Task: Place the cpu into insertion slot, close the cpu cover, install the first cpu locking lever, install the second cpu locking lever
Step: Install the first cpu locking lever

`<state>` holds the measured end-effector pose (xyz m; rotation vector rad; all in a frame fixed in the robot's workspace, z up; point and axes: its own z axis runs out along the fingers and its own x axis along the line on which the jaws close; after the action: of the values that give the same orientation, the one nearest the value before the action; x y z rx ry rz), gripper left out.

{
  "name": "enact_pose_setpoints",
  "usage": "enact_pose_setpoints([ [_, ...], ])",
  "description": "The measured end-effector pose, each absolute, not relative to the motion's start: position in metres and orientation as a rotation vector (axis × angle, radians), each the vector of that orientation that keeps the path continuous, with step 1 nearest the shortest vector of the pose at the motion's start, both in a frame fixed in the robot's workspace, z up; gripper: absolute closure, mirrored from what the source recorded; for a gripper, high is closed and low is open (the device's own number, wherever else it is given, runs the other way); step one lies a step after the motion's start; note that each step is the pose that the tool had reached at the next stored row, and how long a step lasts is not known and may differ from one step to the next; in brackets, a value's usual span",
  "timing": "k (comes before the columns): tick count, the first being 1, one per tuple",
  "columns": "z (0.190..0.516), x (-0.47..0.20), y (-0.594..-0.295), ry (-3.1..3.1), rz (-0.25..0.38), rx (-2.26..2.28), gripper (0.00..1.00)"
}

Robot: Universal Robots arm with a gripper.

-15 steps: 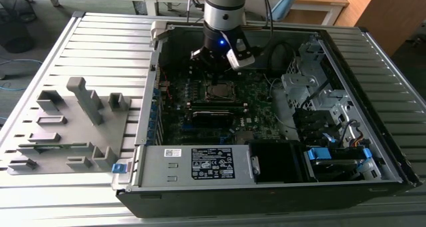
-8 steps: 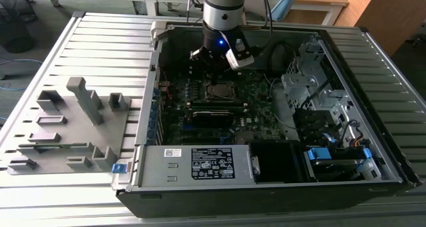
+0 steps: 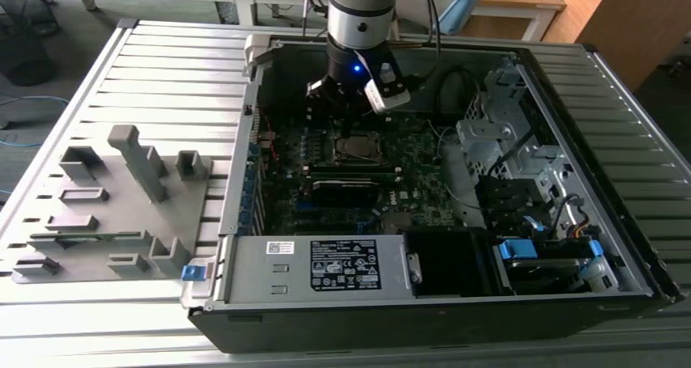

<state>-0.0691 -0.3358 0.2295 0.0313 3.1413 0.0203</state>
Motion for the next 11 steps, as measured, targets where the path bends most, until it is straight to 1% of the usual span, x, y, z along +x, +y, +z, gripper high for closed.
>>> enact_pose_setpoints([
  [11, 0.2295, -0.0704, -0.3358, 3.141, 0.020, 0.032, 0.90],
])
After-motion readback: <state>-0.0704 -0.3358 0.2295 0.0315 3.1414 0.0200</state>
